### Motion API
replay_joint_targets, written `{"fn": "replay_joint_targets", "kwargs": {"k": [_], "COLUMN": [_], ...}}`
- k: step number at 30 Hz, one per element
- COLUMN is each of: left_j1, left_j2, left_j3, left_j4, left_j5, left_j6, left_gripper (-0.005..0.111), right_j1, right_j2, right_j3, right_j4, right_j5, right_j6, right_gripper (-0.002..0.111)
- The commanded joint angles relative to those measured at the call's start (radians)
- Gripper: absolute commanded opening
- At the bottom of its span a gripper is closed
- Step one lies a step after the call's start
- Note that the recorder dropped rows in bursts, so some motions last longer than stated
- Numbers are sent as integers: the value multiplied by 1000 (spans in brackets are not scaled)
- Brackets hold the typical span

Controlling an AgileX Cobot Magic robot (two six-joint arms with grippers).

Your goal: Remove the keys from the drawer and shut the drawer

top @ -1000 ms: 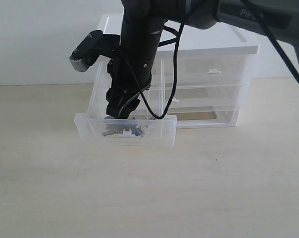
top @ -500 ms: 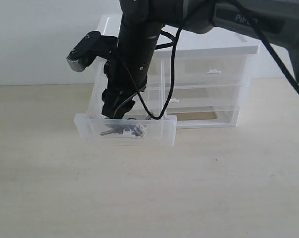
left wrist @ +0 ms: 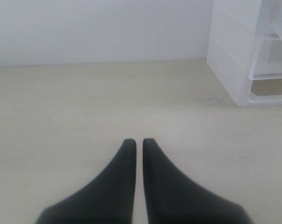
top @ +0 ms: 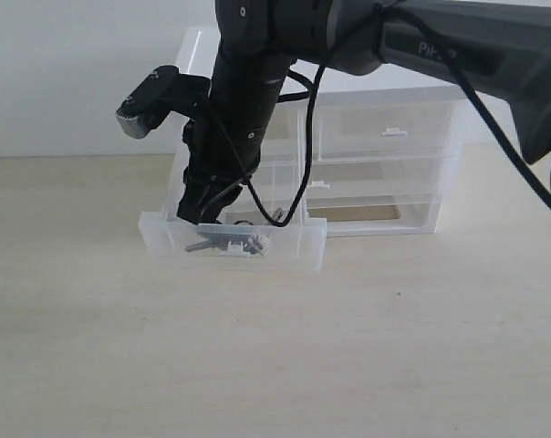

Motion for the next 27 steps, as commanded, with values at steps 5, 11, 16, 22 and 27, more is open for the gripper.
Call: {"fn": "replay_joint_targets", "kwargs": {"k": [5, 11, 16, 22, 27], "left_j1": [2, 2, 2, 2, 2], "left_j2": [-3, -3, -3, -3, -3], "left_j3": [4, 4, 4, 4, 4], "left_j4": [-2, -2, -2, -2, -2], "left_j5": [2, 2, 2, 2, 2], "left_j6": [-10, -10, -10, -10, -10], "left_gripper": [4, 4, 4, 4, 4], "right_j1": [-2, -2, -2, -2, -2], "right_j2": [5, -74, -100, -90, -72], "right_j3": [3, 3, 3, 5, 5], "right_j4": [-328, -193, -139, -123, -123], "right_j5": [-29, 83, 83, 83, 83], "right_j6": [137, -49, -53, -43, -37], "right_gripper": [0, 8, 41, 44, 44]}}
